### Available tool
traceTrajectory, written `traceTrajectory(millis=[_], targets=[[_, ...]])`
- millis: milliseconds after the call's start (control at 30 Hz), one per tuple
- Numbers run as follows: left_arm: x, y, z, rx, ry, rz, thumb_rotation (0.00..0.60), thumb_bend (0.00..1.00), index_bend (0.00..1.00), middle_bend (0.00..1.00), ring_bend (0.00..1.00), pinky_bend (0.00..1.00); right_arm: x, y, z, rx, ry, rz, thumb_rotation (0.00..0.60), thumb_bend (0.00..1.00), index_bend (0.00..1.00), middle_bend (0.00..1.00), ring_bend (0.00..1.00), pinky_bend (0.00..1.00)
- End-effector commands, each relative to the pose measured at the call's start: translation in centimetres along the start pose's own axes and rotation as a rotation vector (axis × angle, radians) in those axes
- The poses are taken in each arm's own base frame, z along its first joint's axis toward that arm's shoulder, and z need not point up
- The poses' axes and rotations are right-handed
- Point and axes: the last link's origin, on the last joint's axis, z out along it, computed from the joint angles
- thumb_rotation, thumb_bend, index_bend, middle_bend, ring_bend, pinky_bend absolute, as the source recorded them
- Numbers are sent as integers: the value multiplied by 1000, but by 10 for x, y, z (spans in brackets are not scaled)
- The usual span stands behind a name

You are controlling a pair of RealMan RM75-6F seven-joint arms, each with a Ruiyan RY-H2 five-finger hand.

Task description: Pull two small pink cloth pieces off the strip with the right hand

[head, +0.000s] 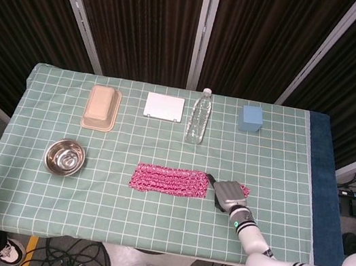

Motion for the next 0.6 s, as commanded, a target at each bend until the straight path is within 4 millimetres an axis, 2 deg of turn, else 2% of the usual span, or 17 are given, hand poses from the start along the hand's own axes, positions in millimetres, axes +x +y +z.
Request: traceTrajectory(millis=[33, 400, 600], targets=[[1, -1, 0, -1, 0, -1, 600, 189, 82, 52, 0, 153, 0, -3, 1, 4, -13, -2, 600, 1000, 26, 905, 902, 785], [2, -1, -1, -1, 1, -3, 600, 189, 81, 52, 0, 153, -2, -5, 1, 5, -54, -15, 600, 1000, 57, 905, 902, 785], [2, -1, -1, -1, 1, -2, 600, 189, 81, 52, 0, 153, -7, 0, -5, -1, -71, -27, 600, 1000, 94, 905, 902, 785]])
